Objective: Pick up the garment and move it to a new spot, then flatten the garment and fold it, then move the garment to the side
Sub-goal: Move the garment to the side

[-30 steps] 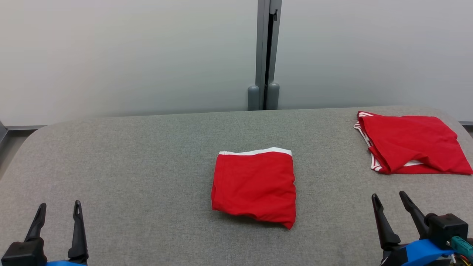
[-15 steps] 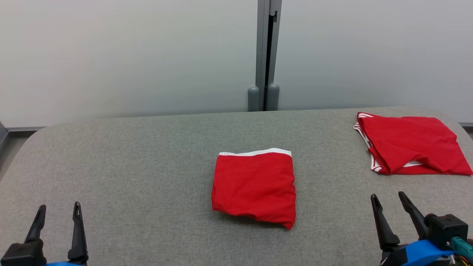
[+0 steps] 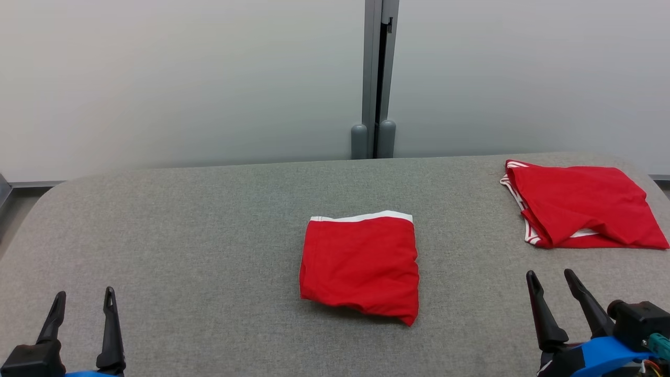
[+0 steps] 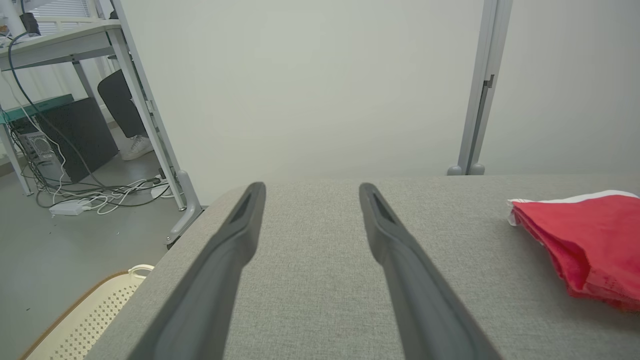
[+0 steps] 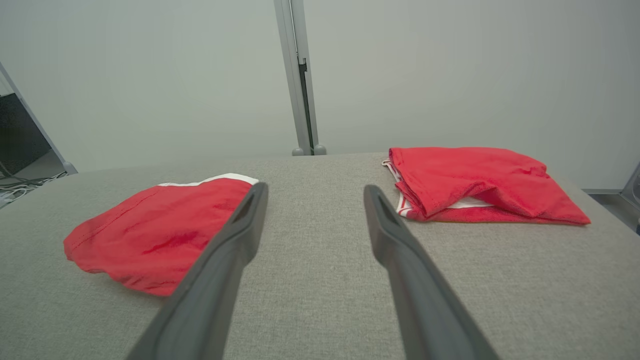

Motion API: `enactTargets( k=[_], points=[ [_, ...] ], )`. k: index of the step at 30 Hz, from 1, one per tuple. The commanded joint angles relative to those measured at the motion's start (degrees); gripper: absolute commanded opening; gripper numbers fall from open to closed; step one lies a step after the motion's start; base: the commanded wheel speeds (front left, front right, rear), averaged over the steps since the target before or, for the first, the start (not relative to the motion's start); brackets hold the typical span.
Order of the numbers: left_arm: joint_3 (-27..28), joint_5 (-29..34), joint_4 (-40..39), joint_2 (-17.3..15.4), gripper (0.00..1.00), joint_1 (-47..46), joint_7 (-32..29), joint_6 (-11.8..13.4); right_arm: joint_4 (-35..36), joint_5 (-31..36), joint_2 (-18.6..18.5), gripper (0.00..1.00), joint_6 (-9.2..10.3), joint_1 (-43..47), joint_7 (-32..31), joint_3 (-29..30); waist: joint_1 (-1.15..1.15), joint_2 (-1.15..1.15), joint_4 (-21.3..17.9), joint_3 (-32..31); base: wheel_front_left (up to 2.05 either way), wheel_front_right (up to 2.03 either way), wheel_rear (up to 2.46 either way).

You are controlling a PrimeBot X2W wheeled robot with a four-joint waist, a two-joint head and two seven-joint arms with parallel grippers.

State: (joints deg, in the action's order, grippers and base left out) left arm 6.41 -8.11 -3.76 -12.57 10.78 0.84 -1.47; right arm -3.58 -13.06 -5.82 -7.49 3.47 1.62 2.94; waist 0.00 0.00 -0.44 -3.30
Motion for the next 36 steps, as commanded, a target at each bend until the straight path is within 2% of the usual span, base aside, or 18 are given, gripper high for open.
enactTargets(
  k=[1,9,12,18,26,33,36],
  points=[
    [-0.3,-0.3,0.2,-0.5,1.00,0.4,0.1,0.4,0.3,-0.2,-0.3,1.00,-0.01,0.2,0.0,0.0,0.00,0.00,0.0,0.0,0.00,0.00,0.00],
    [-0.5,-0.5,0.3,-0.8,1.00,0.3,0.1,0.6,0.0,-0.3,-0.2,1.00,-0.01,-0.5,0.0,-0.4,0.00,0.00,0.0,0.3,0.00,0.00,0.00],
    [-0.8,-0.4,0.0,-0.7,1.00,-0.3,0.0,0.8,-0.9,-0.6,-0.7,1.00,-0.01,-2.9,0.4,-1.3,0.00,0.00,0.3,0.8,0.00,0.00,0.00],
    [-1.2,-0.2,0.0,-0.8,1.00,-1.9,0.3,1.1,-4.7,-2.2,-2.2,1.00,-0.01,-11.8,-0.2,-6.7,0.00,0.00,1.6,2.7,0.00,0.00,0.00],
    [-2.8,0.2,0.2,-0.2,1.00,-4.9,1.4,1.6,-17.1,-3.0,-3.6,1.00,-0.01,-26.6,-1.5,-14.3,0.00,0.00,3.7,7.7,0.00,0.00,0.00],
    [-4.6,0.6,1.4,1.1,1.00,-8.5,3.0,2.2,-30.7,-3.8,-3.7,1.00,-0.01,-33.0,-0.4,-18.7,0.00,0.00,5.4,12.0,0.00,0.00,0.00],
    [-4.9,0.6,1.7,1.3,1.00,-9.4,3.4,2.4,-34.2,-3.4,-3.6,1.00,-0.01,-34.2,0.3,-19.8,0.00,0.00,5.6,13.2,0.00,0.00,0.00]
  ],
)
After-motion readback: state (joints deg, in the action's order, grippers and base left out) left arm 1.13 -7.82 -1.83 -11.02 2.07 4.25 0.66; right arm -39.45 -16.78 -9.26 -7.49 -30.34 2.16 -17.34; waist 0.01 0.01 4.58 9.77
